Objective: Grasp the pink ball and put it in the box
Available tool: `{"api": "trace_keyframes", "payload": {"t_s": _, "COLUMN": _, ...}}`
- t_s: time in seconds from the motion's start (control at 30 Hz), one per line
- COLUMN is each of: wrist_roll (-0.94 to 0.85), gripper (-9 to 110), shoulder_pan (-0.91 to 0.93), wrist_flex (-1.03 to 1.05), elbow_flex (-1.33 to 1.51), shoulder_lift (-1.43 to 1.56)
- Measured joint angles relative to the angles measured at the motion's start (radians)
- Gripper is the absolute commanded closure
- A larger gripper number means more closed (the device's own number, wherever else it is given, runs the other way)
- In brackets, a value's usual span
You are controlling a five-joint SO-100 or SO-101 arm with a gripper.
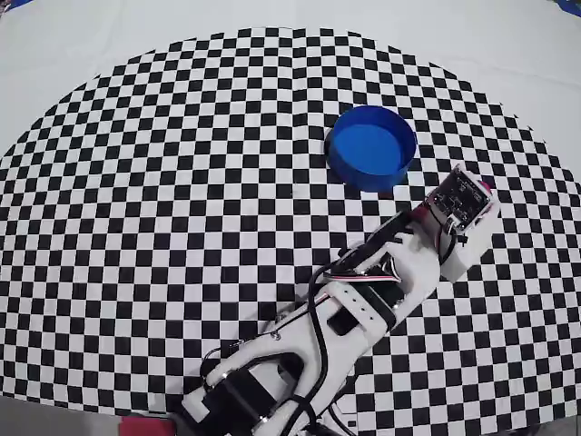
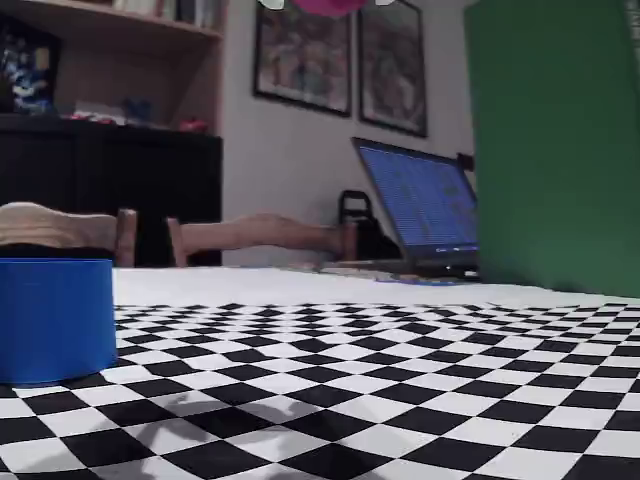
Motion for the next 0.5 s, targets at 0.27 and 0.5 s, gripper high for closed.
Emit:
{"api": "trace_keyframes", "payload": {"t_s": 0.27, "wrist_roll": 0.002, "gripper": 101, "shoulder_pan": -0.095, "wrist_flex": 0.000, "elbow_flex": 0.012, "shoulder_lift": 0.002}}
{"api": "trace_keyframes", "payload": {"t_s": 0.5, "wrist_roll": 0.002, "gripper": 101, "shoulder_pan": -0.176, "wrist_flex": 0.020, "elbow_flex": 0.012, "shoulder_lift": 0.002}}
